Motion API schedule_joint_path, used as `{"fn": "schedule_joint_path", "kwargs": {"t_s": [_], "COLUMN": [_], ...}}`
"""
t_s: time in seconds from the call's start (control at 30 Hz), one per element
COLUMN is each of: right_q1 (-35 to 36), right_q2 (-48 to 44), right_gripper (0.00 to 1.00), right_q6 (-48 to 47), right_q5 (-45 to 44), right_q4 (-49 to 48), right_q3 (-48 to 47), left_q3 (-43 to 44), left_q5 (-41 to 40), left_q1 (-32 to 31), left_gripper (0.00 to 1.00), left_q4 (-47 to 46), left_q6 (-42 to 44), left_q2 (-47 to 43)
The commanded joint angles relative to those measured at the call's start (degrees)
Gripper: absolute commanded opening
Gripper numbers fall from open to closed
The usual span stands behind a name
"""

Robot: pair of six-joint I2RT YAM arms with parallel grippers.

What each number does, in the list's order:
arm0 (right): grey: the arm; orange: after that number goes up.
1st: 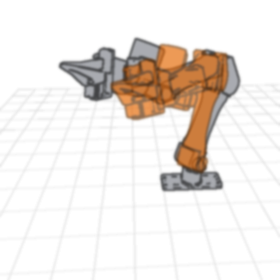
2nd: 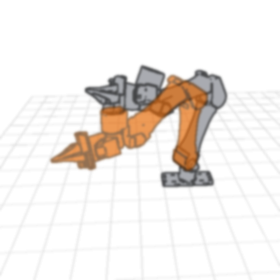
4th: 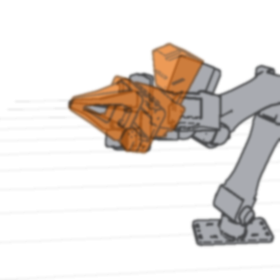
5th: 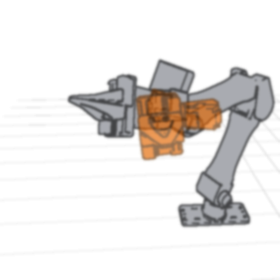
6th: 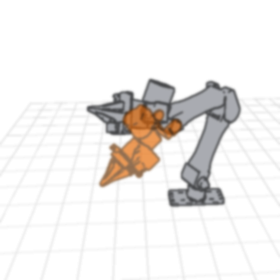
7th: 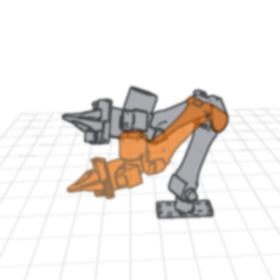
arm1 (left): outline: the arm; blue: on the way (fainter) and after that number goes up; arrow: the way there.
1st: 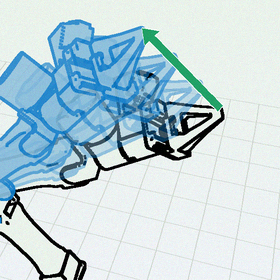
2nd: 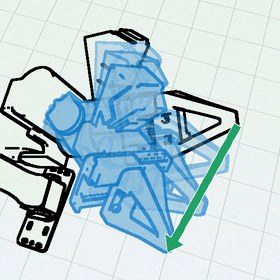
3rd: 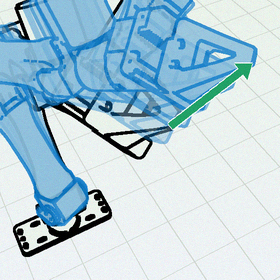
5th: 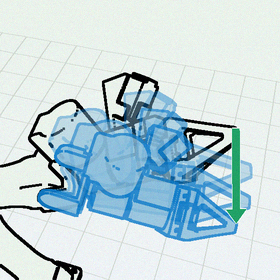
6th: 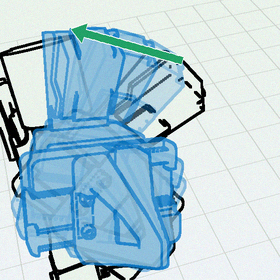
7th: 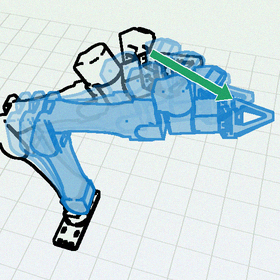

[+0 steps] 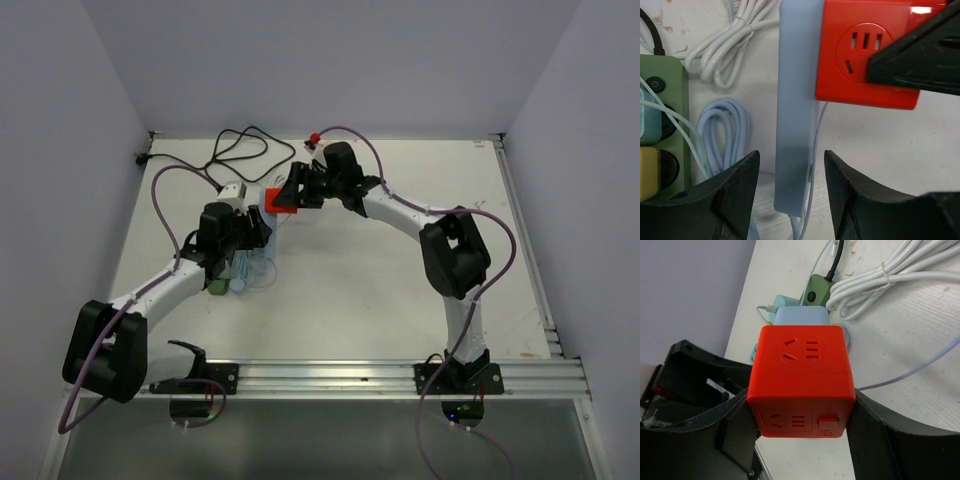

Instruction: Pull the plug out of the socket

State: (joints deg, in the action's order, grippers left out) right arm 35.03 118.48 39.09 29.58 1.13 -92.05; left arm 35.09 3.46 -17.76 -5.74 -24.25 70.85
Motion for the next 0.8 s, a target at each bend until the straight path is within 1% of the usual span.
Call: {"fn": "schedule_joint_path", "kwargs": {"t_s": [0.0,0.13,0.23,0.27,0.33,0.37,0.43,0.47,0.57,0.63,0.67,0.77], "right_q1": [-0.04,-0.22,-0.4,-0.4,-0.75,-0.75,-1.01,-1.19,-1.45,-1.36,-1.45,-1.45], "right_q2": [-7.47,-8.17,-8.79,-8.88,-8.88,-8.88,-8.7,-8.53,-8.35,-8.61,-9.05,-10.71], "right_gripper": [0.26,0.26,0.25,0.26,0.25,0.25,0.25,0.25,0.24,0.23,0.23,0.22], "right_q6": [3.45,3.62,3.62,3.62,3.97,3.98,4.06,4.06,2.58,-0.15,-0.94,-4.1], "right_q5": [8.03,10.14,11.11,11.37,11.64,11.64,11.9,11.81,10.24,7.44,6.46,1.54], "right_q4": [-7.27,-8.07,-8.33,-8.33,-8.77,-8.86,-9.03,-9.04,-7.2,-5.88,-4.74,-2.63], "right_q3": [-0.06,0.82,1.26,1.43,1.87,2.05,2.22,2.31,2.58,2.93,3.28,5.03], "left_q3": [3.31,5.16,5.87,6.04,5.78,5.69,5.17,5.16,5.6,6.39,6.92,9.46], "left_q5": [-2.94,-2.94,-2.15,-1.71,-0.22,0.05,0.84,1.1,1.81,1.37,1.11,-0.3], "left_q1": [-0.26,-0.35,-0.35,-0.35,-0.35,-0.35,-0.43,-0.43,-0.43,-0.43,-0.43,-0.35], "left_gripper": [0.59,0.61,0.58,0.53,0.48,0.42,0.34,0.25,0.1,0.09,0.05,0.0], "left_q4": [-5.51,-5.86,-6.65,-7.26,-8.06,-8.84,-9.55,-9.99,-10.0,-9.04,-8.42,-5.43], "left_q6": [2.19,2.37,2.37,2.37,1.84,1.66,1.22,1.14,0.43,-0.79,-1.32,-3.25], "left_q2": [2.53,4.91,5.88,6.23,6.41,6.49,6.76,7.11,8.51,9.3,10.35,12.98]}}
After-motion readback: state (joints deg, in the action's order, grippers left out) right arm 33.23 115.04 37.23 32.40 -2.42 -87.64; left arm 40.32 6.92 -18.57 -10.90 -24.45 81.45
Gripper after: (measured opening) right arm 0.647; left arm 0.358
